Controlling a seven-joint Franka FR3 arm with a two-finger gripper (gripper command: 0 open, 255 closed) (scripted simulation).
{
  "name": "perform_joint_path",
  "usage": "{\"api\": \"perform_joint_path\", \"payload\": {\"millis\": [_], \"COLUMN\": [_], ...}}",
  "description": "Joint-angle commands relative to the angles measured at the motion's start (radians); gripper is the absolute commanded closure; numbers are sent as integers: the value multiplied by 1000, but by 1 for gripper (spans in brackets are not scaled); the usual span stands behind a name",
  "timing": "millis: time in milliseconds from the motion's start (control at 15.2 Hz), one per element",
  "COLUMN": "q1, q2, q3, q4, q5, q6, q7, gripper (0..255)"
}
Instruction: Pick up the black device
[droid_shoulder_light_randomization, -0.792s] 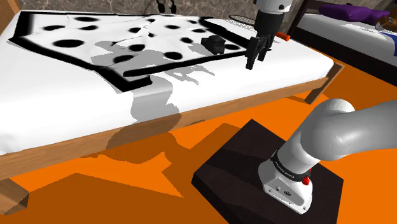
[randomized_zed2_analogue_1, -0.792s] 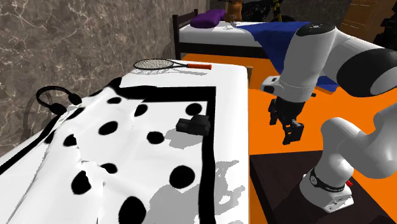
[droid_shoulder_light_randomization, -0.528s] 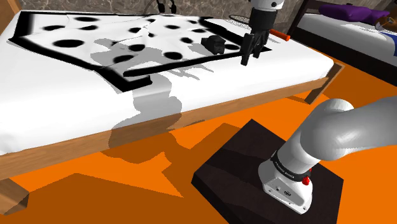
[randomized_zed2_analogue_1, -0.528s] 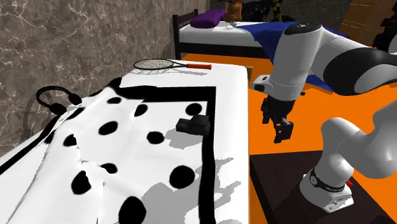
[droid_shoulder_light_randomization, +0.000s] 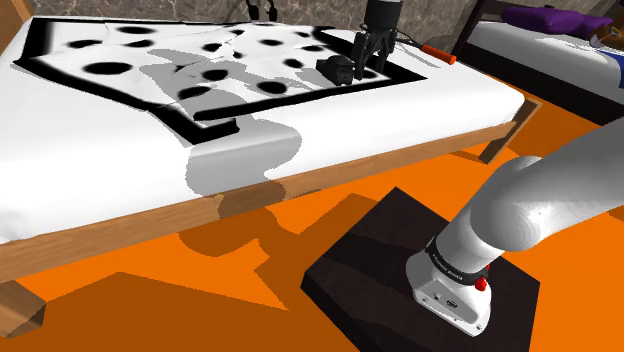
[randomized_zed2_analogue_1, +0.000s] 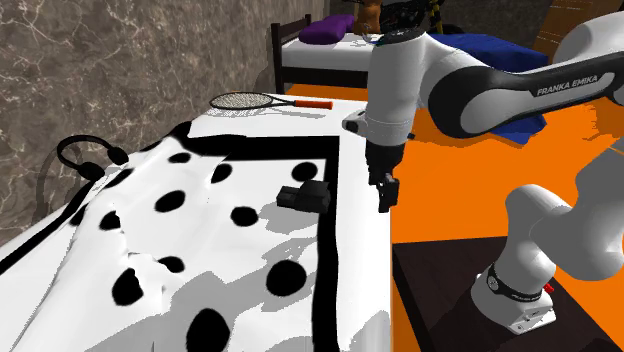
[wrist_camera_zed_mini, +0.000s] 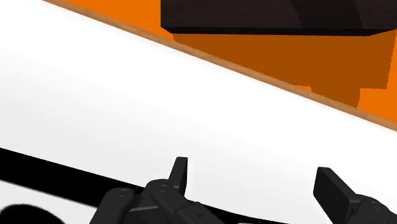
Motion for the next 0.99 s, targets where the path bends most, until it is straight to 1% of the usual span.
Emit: {"api": "perform_joint_path", "payload": {"millis": [0, 396, 792, 924], "q1": [-7, -26, -56, -56], "q2": [70, 298, 537, 535], "q3": [-13, -49, -79, -78], "q4": [61, 302, 601, 570], "q5": [2, 25, 66, 66], "q6": [13, 12, -37, -9], "q7": [-7, -31, -58, -57], "gripper": [0, 0, 0, 0]}}
